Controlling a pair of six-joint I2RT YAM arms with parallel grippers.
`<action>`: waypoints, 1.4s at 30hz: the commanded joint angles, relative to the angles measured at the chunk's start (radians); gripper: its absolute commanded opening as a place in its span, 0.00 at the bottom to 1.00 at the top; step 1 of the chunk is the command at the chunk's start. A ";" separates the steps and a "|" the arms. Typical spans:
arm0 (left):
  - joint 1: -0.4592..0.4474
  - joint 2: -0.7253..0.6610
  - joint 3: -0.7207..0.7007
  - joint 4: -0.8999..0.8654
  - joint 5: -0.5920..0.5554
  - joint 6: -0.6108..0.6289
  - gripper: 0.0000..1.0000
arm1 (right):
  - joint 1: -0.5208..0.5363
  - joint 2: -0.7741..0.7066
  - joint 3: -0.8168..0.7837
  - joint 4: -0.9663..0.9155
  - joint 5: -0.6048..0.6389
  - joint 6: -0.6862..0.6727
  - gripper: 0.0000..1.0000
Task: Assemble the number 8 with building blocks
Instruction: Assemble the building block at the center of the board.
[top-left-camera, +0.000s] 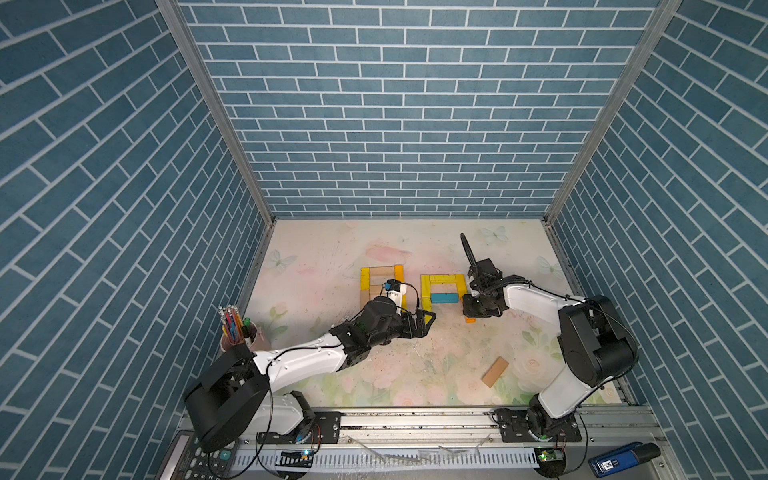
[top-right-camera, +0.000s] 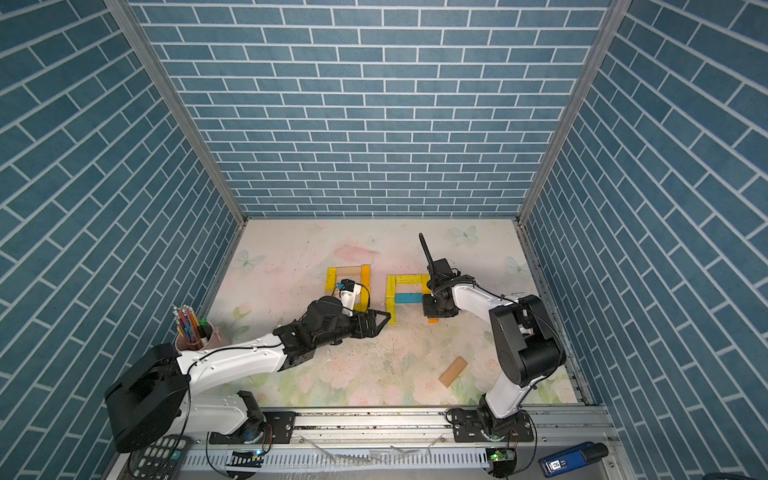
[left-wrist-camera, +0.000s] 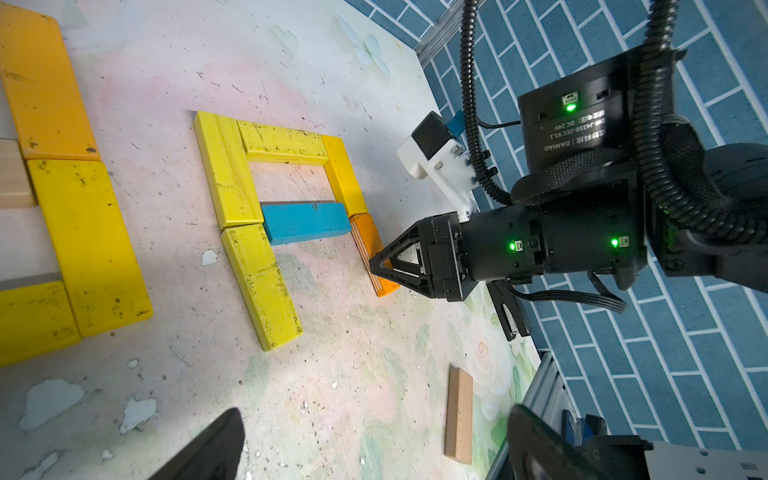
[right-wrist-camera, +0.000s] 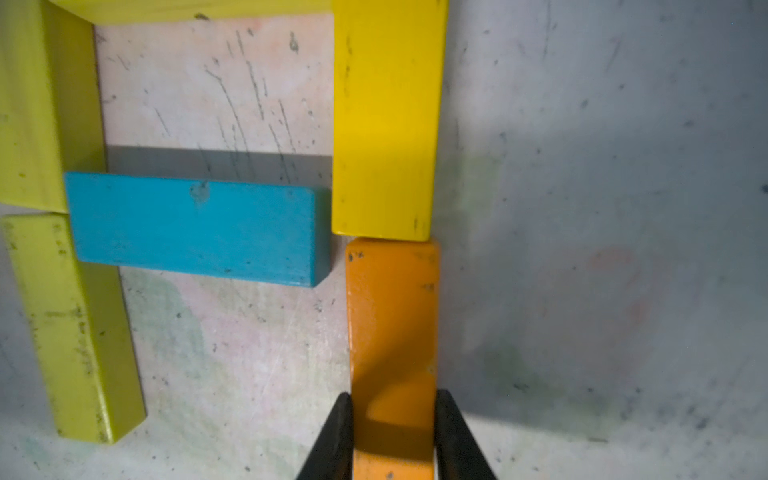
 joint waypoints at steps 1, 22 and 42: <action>0.007 0.002 -0.011 -0.001 -0.003 0.003 1.00 | 0.010 0.031 0.008 -0.016 0.009 0.007 0.28; 0.007 0.004 -0.016 0.004 -0.004 0.001 1.00 | 0.018 0.027 -0.033 0.049 -0.041 0.112 0.33; 0.023 0.135 0.162 -0.197 -0.090 0.007 1.00 | 0.017 -0.174 -0.152 0.123 -0.074 0.247 0.51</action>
